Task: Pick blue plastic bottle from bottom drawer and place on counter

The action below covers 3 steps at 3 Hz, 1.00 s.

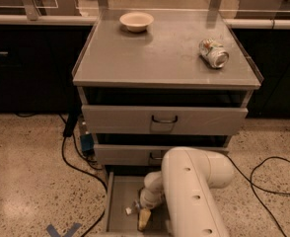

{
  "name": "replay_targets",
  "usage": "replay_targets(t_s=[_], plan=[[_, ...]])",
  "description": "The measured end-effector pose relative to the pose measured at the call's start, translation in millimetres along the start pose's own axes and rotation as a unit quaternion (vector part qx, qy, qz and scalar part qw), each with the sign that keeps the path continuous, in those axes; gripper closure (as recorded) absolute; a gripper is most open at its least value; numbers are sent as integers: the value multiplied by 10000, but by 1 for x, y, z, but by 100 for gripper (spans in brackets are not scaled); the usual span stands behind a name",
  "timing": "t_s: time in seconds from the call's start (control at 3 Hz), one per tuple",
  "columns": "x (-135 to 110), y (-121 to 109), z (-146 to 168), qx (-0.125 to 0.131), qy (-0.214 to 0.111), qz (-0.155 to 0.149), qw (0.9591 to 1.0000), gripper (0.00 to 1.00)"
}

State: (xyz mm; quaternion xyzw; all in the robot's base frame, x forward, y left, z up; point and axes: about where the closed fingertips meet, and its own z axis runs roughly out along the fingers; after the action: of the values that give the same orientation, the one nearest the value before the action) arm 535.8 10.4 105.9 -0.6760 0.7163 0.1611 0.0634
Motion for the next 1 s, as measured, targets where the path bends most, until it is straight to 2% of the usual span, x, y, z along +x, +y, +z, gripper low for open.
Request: replay_targets(t_s=[0.33,0.67,1.0], plan=[[4,14,17,-214,-135,259,9993,0],[4,14,17,-214,-135,259,9993,18],[4,14,17,-215,-135,259,9993,43]])
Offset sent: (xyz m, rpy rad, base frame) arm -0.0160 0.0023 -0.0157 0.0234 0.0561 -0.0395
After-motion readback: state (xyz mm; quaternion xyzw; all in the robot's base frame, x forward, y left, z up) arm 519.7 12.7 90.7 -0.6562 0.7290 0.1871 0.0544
